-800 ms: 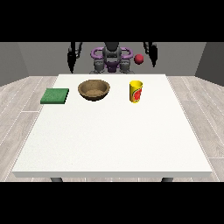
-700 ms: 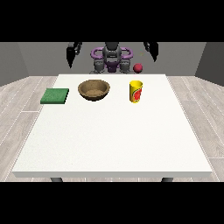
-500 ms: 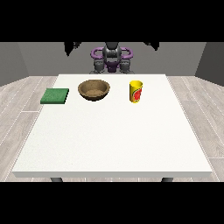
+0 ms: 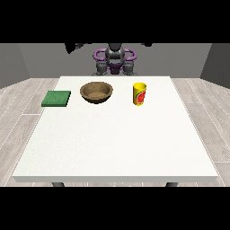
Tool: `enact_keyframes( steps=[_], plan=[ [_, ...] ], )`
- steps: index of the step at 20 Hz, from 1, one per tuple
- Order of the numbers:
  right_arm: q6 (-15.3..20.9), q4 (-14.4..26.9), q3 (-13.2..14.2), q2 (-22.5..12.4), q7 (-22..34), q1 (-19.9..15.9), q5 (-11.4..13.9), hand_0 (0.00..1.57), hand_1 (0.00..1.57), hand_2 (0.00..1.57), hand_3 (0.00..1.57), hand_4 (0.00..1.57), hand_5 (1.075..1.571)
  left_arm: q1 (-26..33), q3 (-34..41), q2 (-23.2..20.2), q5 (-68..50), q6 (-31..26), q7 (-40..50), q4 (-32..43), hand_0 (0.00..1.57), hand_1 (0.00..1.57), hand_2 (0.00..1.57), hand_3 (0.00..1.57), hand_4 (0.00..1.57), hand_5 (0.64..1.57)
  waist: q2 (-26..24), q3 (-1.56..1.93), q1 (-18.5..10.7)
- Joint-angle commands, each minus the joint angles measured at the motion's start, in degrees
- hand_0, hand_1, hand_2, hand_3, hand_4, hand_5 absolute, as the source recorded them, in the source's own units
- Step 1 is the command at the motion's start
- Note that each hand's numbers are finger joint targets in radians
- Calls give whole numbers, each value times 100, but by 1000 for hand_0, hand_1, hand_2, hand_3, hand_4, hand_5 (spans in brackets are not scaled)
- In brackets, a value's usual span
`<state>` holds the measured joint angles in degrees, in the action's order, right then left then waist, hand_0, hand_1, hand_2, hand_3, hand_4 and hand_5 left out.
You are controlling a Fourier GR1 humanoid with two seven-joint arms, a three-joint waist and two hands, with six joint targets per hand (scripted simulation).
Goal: Pick the cup and pour the ball into the bowl, then pick the bowl and place it on the pad
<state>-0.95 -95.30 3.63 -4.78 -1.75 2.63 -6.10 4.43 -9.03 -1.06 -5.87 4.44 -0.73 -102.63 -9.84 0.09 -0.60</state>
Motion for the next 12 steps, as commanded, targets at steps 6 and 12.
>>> enact_keyframes(
  steps=[6, 12],
  plan=[
    [-58, 409, 0, 61, -494, -907, 60, 0, 0, 0, 0, 0, 1563, -1377, 492, -217, 247, 1, -217, 393, 0, 0, 0, 0, 0, 1376, 1302, -7, 117],
    [-391, 840, 483, -336, -762, -1600, -283, 0, 0, 0, 0, 0, 1562, -1917, 1164, -698, 279, -234, -1021, 1366, 0, 0, 0, 0, 0, 1269, 2150, -9, 222]
  ],
)
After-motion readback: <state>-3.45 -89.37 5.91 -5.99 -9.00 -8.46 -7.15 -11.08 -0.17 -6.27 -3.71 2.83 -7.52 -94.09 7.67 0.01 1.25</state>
